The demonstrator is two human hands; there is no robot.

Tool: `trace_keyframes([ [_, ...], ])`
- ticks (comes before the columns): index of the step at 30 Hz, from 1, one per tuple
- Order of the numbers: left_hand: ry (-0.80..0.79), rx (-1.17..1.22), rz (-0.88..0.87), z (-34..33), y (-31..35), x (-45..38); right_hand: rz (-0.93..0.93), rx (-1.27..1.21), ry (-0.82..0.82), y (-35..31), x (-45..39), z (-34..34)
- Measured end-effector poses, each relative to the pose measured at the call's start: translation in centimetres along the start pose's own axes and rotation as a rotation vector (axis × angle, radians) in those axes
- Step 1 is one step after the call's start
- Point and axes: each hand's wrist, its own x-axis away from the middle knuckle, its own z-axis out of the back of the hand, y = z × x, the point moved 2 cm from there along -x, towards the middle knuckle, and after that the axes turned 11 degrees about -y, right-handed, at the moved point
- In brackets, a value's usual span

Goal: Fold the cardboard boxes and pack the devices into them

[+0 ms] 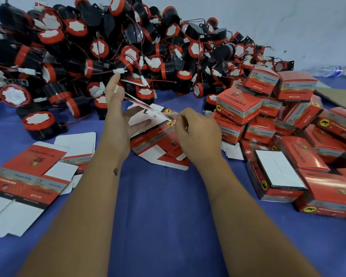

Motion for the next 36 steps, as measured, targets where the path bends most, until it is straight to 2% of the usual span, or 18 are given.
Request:
trace_keyframes([
  [5,-0.063,-0.383,-0.077,-0.3,-0.2,0.2,-0.019,-0.116,-0.072,0.3,0.0,-0.3],
  [9,0.081,-0.803,-0.219,-0.5,0.1,0.6,-0.092,-0.287,-0.097,1.0,-0.1,-0.8],
  [11,0.133,-0.955,-0.288,-0.7,0.5,1.0,-0.067,-0.269,-0.126,0.9,-0.1,-0.8],
  [16,0.176,-0.973,-0.328,-1.3,0.6,1.4,0.135,0.060,-0.088,-0.2,-0.4,-0.4],
  [19,0.089,-0.981,-0.410,-1.7,0.5,1.3,0.164,0.110,-0.069,-0.6,-0.4,-0.4],
  [22,0.023,-0.876,-0.373,-1.4,0.2,0.9,0.153,0.082,-0.043,-0.6,-0.2,-0.4],
  [26,0.014,-0.837,-0.375,-1.6,0.1,1.0,-0.024,-0.114,0.058,-0.1,-0.1,-0.2],
  [29,-0.186,-0.863,-0.376,-2.1,-0.2,1.2,-0.229,-0.388,0.170,0.5,-0.2,0.3],
  [31,-0.335,-0.953,-0.370,-2.4,-0.5,1.4,-0.367,-0.599,0.275,1.1,-0.4,0.7],
  [33,-0.418,-1.069,-0.369,-2.8,-1.0,1.4,-0.464,-0.824,0.372,1.7,-0.6,1.0],
  [36,-0.358,-1.048,-0.390,-3.4,-0.9,1.4,-0.521,-1.089,0.458,2.2,-0.7,0.9],
])
